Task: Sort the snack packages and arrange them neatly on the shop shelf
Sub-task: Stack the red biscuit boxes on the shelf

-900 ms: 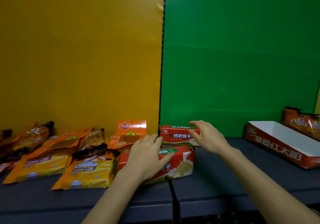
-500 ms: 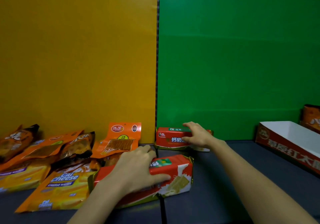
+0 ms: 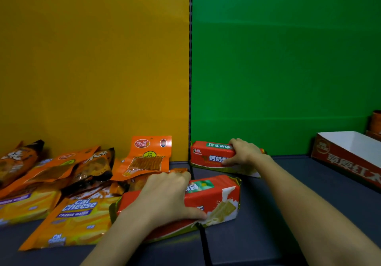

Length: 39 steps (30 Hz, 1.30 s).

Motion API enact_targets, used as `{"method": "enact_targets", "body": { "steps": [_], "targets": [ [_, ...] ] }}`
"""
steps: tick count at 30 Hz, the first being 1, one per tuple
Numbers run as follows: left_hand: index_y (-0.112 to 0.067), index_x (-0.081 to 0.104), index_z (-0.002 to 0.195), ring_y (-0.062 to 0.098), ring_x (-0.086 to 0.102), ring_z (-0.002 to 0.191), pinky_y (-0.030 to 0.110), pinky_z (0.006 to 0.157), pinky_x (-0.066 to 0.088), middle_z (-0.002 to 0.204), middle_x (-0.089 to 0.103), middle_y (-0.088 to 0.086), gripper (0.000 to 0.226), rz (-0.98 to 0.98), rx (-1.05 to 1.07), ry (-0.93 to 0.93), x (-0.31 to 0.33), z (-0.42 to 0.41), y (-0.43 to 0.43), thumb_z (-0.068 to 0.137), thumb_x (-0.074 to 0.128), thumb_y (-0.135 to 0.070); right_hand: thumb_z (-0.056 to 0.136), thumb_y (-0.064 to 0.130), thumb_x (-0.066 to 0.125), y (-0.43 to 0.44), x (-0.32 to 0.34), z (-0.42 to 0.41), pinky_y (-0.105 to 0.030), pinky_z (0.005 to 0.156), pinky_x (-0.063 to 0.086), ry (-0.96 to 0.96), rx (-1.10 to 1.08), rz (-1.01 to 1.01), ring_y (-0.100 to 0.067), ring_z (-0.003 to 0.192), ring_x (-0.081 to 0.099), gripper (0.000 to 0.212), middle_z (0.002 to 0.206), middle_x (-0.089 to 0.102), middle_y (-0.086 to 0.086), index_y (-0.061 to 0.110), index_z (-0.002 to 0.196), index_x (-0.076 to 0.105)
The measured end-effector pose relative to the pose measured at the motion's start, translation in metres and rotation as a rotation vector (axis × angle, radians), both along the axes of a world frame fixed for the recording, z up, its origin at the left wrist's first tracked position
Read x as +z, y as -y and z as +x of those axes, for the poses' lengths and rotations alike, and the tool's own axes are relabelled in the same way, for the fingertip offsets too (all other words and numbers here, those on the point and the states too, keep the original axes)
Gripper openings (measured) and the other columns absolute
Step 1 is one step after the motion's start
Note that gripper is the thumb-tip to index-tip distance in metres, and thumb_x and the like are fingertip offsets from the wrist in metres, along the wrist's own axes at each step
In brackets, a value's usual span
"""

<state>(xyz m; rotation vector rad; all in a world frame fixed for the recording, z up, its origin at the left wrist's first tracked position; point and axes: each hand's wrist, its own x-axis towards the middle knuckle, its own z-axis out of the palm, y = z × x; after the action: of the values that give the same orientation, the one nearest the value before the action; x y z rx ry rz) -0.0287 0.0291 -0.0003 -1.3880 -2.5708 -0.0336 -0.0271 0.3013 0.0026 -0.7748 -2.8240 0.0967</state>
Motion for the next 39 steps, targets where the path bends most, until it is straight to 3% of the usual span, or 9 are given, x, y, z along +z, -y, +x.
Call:
{"method": "enact_targets", "body": {
  "steps": [8, 12, 15, 21, 24, 27, 32, 39],
  "targets": [
    [-0.028, 0.044, 0.12, 0.009, 0.059, 0.102, 0.019, 0.075, 0.042, 0.121, 0.059, -0.01, 0.077, 0.171, -0.076, -0.106, 0.024, 0.008, 0.003, 0.063, 0.052, -0.08, 0.073, 0.06, 0.066, 0.024, 0.023, 0.054, -0.034, 0.086, 0.044, -0.22, -0.104, 0.073, -0.026, 0.111, 0.058, 0.066, 0.121, 0.061, -0.005, 0.019, 0.122, 0.049],
    [-0.028, 0.047, 0.113, 0.012, 0.06, 0.097, 0.023, 0.068, 0.037, 0.114, 0.062, -0.009, 0.076, 0.232, -0.183, -0.2, 0.047, 0.025, -0.014, 0.061, 0.051, -0.083, 0.076, 0.058, 0.064, 0.029, 0.05, 0.106, -0.035, 0.086, 0.044, -0.292, -0.182, 0.095, -0.028, 0.109, 0.058, 0.064, 0.121, 0.061, -0.007, 0.02, 0.124, 0.049],
    [-0.029, 0.049, 0.109, 0.015, 0.061, 0.094, 0.026, 0.068, 0.041, 0.11, 0.064, -0.007, 0.076, 0.255, -0.26, -0.198, 0.052, 0.04, -0.032, 0.058, 0.051, -0.085, 0.078, 0.053, 0.065, 0.028, 0.058, 0.153, -0.034, 0.082, 0.044, -0.33, -0.258, 0.117, -0.029, 0.108, 0.058, 0.06, 0.121, 0.061, -0.008, 0.018, 0.125, 0.049],
    [-0.029, 0.053, 0.105, 0.021, 0.062, 0.092, 0.027, 0.067, 0.037, 0.103, 0.066, -0.004, 0.074, 0.301, -0.438, -0.134, 0.051, 0.084, -0.076, 0.055, 0.055, -0.084, 0.074, 0.049, 0.068, 0.016, 0.053, 0.254, -0.039, 0.09, 0.048, -0.366, -0.456, 0.101, -0.028, 0.11, 0.058, 0.064, 0.124, 0.061, -0.009, 0.017, 0.126, 0.05],
    [-0.028, 0.054, 0.105, 0.021, 0.062, 0.09, 0.027, 0.067, 0.038, 0.102, 0.066, -0.003, 0.076, 0.287, -0.54, -0.102, 0.049, 0.112, -0.106, 0.054, 0.055, -0.084, 0.073, 0.054, 0.068, 0.013, 0.049, 0.309, -0.031, 0.083, 0.045, -0.356, -0.576, 0.077, -0.026, 0.111, 0.057, 0.068, 0.125, 0.06, -0.007, 0.019, 0.128, 0.048],
    [-0.027, 0.054, 0.107, 0.023, 0.062, 0.094, 0.028, 0.068, 0.038, 0.105, 0.066, -0.001, 0.078, 0.275, -0.642, -0.093, 0.047, 0.145, -0.138, 0.054, 0.056, -0.084, 0.071, 0.058, 0.068, 0.007, 0.046, 0.364, -0.034, 0.083, 0.041, -0.339, -0.704, 0.074, -0.025, 0.114, 0.056, 0.07, 0.128, 0.059, -0.003, 0.023, 0.129, 0.048],
    [-0.025, 0.054, 0.115, 0.023, 0.061, 0.099, 0.03, 0.071, 0.039, 0.112, 0.066, -0.001, 0.083, 0.233, -0.785, -0.097, 0.037, 0.211, -0.198, 0.056, 0.053, -0.085, 0.069, 0.062, 0.068, -0.014, 0.038, 0.453, -0.037, 0.086, 0.047, -0.329, -0.837, 0.063, -0.023, 0.106, 0.06, 0.069, 0.122, 0.062, -0.002, 0.025, 0.124, 0.05],
    [-0.025, 0.053, 0.109, 0.021, 0.06, 0.099, 0.031, 0.072, 0.04, 0.108, 0.064, -0.004, 0.077, 0.235, -0.889, -0.062, 0.029, 0.319, -0.292, 0.058, 0.055, -0.083, 0.068, 0.063, 0.068, -0.081, 0.029, 0.574, -0.035, 0.084, 0.051, -0.291, -0.948, 0.068, -0.018, 0.1, 0.061, 0.069, 0.117, 0.063, 0.0, 0.024, 0.122, 0.05]
  ]
}}
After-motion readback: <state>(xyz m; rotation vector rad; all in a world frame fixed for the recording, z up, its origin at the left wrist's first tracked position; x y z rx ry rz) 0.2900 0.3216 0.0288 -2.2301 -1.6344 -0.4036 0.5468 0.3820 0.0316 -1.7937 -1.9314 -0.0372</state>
